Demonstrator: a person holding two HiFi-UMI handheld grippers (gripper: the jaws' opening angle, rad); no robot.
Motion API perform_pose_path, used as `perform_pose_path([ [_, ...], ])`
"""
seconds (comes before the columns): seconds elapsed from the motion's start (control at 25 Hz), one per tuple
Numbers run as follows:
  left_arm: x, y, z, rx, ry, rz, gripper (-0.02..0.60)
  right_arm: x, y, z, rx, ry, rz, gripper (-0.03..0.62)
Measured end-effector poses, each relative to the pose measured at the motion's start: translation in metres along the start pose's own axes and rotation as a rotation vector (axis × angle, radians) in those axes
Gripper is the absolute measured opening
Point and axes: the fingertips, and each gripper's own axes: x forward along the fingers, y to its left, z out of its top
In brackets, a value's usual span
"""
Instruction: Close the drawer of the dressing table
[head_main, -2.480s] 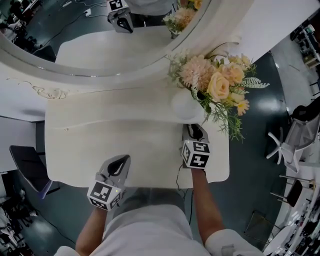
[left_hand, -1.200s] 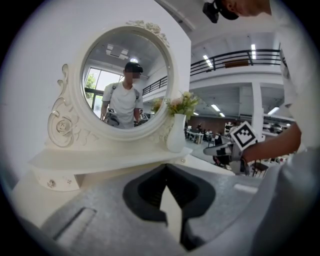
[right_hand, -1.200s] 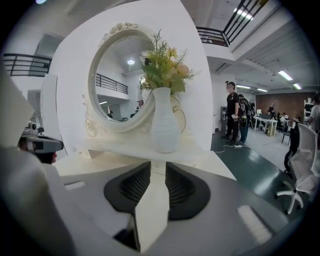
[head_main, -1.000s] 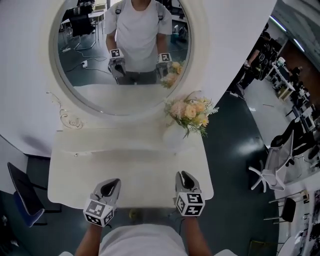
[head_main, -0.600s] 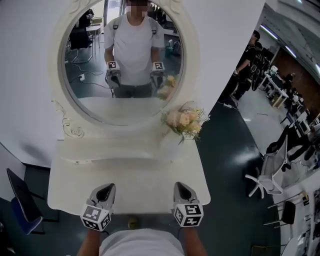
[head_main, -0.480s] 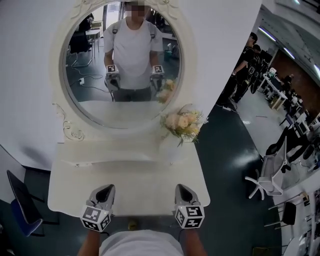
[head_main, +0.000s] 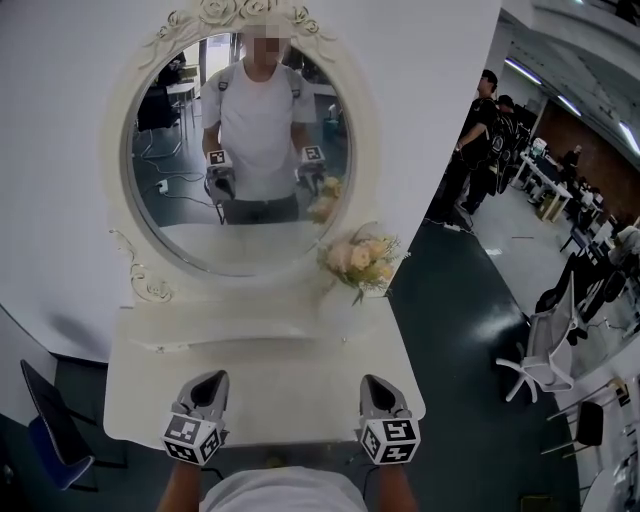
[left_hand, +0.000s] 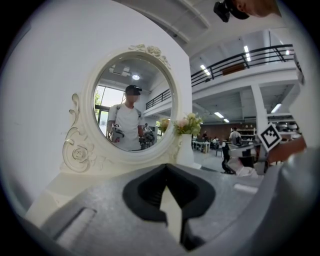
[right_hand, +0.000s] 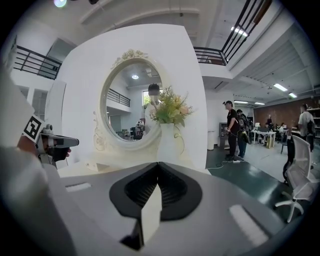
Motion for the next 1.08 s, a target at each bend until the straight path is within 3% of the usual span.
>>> perform_pose_path([
  [1.08, 0.0, 0.017, 0.021, 0.008, -0.046, 0.04, -0.002, -0.001, -0.015, 0.025, -0.001, -0.061, -0.006, 0.003],
])
